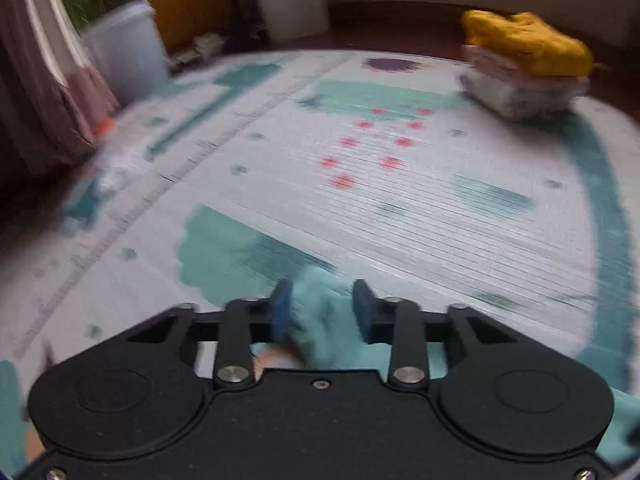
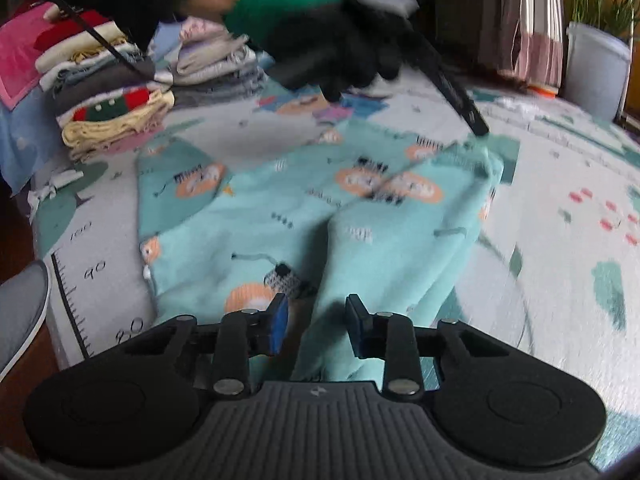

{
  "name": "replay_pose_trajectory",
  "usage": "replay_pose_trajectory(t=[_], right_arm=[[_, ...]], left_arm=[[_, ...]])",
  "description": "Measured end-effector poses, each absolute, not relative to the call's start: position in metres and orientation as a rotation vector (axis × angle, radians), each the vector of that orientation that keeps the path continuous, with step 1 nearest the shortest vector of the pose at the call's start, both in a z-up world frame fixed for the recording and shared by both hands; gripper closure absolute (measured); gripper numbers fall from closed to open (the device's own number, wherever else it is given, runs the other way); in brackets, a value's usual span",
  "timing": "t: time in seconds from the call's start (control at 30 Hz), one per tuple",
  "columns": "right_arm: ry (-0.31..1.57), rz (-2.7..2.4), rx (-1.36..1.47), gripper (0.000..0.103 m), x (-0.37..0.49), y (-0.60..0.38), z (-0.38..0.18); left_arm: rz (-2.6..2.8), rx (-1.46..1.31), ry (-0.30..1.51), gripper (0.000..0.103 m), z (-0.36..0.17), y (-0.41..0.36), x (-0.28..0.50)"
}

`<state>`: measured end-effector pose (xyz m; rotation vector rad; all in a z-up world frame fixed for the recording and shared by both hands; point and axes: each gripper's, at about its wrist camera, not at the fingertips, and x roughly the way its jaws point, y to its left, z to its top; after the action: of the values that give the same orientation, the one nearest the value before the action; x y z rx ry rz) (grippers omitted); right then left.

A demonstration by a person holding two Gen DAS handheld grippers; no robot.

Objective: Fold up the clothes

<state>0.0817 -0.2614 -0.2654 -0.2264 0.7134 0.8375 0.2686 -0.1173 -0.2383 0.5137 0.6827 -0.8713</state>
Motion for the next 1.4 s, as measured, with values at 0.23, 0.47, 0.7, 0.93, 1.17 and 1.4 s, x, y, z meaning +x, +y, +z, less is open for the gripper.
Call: replay_pose_trajectory(t=[0.23,0.47,0.7,0.93,1.17,1.4], right_arm=[[0.769,0.816,-0.201,0.070,0.076,-0.260,-0.277],[0.746,0.801,-0.227,0.070,0.064,-0.259,-0.274],[0.721,0.820,-0.192,0.070,0.058,-0.265,-0.266],[0.777,0.970,-0.232,0.070,0.041,-0.282,-0.244],[0.860,1.164,-0.509,0.068,0.040,-0.258,-0.201],[0.920,1.268,-0.641,0.060,0.045,-0.186,-0.163]], left_arm=[[-0.815,0.493,0.773,0.081,-0.281,-0.140,0.279],[-0.838,0.451,0.758,0.078,-0.265,-0.140,0.283],[-0.838,0.512,0.797,0.074,-0.261,-0.148,0.278],[-0.901,0.636,0.795,0.057,-0.196,-0.062,0.231],[-0.730,0.411,0.990,0.057,-0.235,0.042,0.198],[-0.554,0.106,1.098,0.058,-0.267,0.109,0.214]])
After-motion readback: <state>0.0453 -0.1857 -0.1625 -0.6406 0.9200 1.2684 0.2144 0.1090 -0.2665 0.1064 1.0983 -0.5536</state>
